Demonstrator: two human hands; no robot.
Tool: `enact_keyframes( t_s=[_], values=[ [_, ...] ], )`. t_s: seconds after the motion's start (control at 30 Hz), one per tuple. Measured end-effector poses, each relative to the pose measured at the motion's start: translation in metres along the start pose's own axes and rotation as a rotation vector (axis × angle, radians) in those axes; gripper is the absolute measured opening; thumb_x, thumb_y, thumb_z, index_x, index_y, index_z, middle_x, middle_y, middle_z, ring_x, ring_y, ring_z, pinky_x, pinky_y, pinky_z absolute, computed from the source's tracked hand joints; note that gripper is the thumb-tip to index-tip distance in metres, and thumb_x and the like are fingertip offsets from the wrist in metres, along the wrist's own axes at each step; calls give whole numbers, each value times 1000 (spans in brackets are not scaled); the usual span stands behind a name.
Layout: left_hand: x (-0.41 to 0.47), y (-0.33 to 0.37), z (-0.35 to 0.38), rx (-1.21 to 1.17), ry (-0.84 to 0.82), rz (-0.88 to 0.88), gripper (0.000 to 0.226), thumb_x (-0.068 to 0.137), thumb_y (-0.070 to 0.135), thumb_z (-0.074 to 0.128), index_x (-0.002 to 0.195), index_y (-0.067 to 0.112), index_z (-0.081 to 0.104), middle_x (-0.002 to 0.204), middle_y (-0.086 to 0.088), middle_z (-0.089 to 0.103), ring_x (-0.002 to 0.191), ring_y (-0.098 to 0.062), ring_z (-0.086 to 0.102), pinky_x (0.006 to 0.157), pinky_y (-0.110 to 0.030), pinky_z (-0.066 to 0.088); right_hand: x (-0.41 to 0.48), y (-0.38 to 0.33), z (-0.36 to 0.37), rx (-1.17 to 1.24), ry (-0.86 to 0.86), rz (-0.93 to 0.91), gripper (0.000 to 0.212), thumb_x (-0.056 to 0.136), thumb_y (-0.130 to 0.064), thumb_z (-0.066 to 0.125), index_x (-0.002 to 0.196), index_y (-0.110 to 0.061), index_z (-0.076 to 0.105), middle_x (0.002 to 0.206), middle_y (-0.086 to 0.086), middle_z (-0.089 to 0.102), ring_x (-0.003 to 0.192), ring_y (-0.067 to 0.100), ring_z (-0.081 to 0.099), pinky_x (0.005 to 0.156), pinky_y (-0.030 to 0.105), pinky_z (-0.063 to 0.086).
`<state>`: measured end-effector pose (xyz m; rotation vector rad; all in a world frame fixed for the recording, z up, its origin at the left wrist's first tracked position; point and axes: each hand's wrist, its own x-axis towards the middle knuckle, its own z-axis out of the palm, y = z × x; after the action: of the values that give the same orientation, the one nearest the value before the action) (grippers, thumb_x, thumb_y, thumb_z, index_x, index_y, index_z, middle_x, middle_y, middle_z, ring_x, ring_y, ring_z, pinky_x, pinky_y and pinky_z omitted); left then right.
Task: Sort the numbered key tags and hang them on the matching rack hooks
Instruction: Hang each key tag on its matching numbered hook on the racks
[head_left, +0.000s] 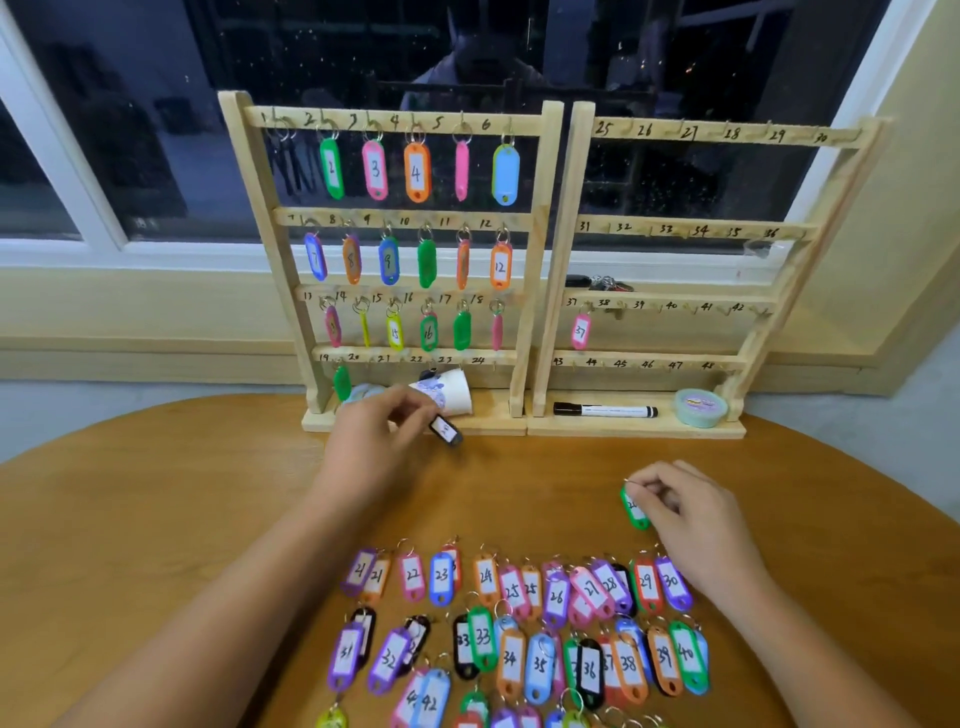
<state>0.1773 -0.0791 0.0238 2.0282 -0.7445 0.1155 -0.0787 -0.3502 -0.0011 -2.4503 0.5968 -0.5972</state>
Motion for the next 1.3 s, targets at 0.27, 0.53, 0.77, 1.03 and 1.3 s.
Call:
enact_keyframes(
  t_s=[0.27,0.53,0.77,1.03,1.3],
  values=[
    [9,-25,-27,-43,276,-17,8,100,22,74,94,26,77,84,15,76,82,-4,69,76,-18,49,29,-66,19,124,1,-115,10,98,-24,74,97,-34,77,88,-17,63,81,9,58,68,12,41],
    [22,-37,-34,-123,453,-42,9,101,28,73,97,34,78,88,20,77,77,-3,66,72,-15,47,77,-147,69,266,-67,-191,13,98,-21,75,87,-27,78,84,-15,66,75,-3,55,65,10,36],
    [35,-35,-29,-147,430,2,9,100,24,74,100,30,81,94,18,78,87,-4,71,80,-24,55,120,-195,103,319,-52,-159,12,98,-23,73,88,-24,80,79,-19,70,77,-8,60,64,7,39],
    [38,-40,-27,-55,415,58,6,99,28,76,100,28,81,94,15,76,87,-7,70,78,-36,57,138,-227,118,351,-109,-125,19,102,-25,68,84,-24,77,67,-8,74,67,6,70,66,27,50],
    [38,-45,-28,18,439,47,5,95,30,79,91,26,80,83,11,66,76,-3,62,68,-21,42,149,-240,134,248,-120,-123,24,101,-24,64,78,-28,74,59,-6,72,51,3,61,64,30,55]
  ],
)
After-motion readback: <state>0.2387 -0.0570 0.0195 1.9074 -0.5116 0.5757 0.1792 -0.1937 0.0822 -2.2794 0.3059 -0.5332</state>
